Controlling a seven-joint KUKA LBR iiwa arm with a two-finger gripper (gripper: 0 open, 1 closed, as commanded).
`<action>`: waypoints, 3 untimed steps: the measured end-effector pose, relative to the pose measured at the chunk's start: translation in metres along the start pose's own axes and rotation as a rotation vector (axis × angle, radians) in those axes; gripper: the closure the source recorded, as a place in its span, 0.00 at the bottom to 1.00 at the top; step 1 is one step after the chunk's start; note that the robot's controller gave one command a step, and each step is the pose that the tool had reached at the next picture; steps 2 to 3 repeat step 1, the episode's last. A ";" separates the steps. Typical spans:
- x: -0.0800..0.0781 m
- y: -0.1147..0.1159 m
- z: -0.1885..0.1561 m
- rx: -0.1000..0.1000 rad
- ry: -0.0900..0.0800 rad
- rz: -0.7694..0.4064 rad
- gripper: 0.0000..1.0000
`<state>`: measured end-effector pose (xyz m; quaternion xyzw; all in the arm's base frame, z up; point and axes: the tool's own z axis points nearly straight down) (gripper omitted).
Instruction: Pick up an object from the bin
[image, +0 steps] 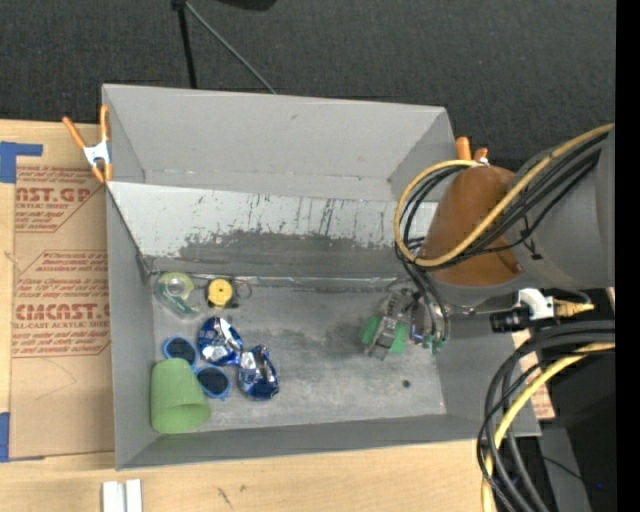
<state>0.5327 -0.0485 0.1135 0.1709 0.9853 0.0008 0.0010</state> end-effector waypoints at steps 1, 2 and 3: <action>0.000 0.001 -0.034 0.000 -0.002 -0.001 1.00; 0.000 0.001 -0.034 0.000 -0.002 -0.001 1.00; 0.000 0.001 -0.034 0.000 -0.002 -0.001 1.00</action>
Offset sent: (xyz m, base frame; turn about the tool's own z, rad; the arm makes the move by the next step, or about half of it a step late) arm 0.0000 0.0001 0.0329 0.0000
